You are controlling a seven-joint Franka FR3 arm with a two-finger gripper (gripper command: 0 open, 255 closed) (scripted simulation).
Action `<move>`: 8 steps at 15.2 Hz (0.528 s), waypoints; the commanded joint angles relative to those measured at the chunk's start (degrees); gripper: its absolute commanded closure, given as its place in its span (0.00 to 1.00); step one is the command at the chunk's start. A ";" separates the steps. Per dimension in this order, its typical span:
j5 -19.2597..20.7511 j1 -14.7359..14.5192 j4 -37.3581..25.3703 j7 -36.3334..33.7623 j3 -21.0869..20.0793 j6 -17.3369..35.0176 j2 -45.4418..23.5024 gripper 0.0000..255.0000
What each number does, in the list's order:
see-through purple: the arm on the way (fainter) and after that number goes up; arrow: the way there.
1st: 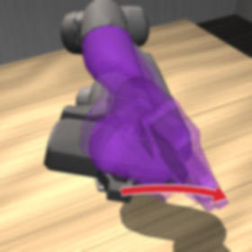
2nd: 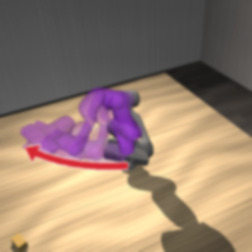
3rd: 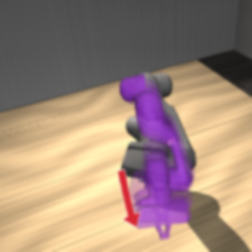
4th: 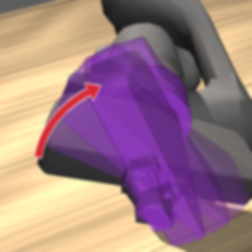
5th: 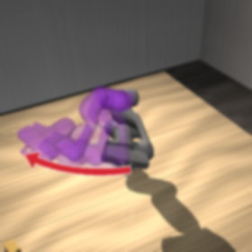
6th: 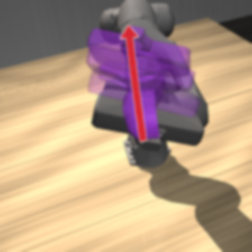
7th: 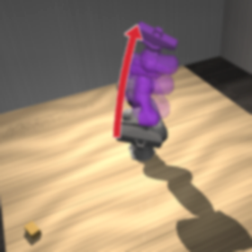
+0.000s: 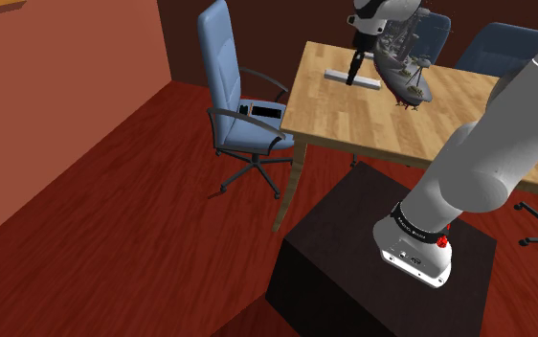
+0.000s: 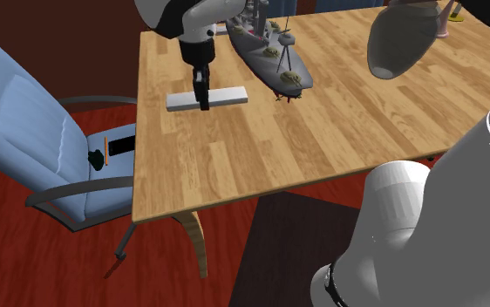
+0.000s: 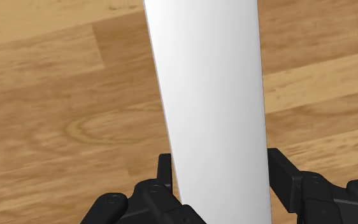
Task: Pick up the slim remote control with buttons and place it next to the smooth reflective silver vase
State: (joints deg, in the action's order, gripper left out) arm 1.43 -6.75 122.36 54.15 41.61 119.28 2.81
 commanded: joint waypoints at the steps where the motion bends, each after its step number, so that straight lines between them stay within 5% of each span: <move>1: 0.46 -0.01 -1.06 -0.31 -0.09 -1.55 0.63 1.00; 8: 1.81 -0.12 -4.80 -1.40 -0.61 -6.90 2.72 1.00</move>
State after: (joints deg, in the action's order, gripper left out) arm 3.08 -6.85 118.13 52.89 41.08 113.16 5.26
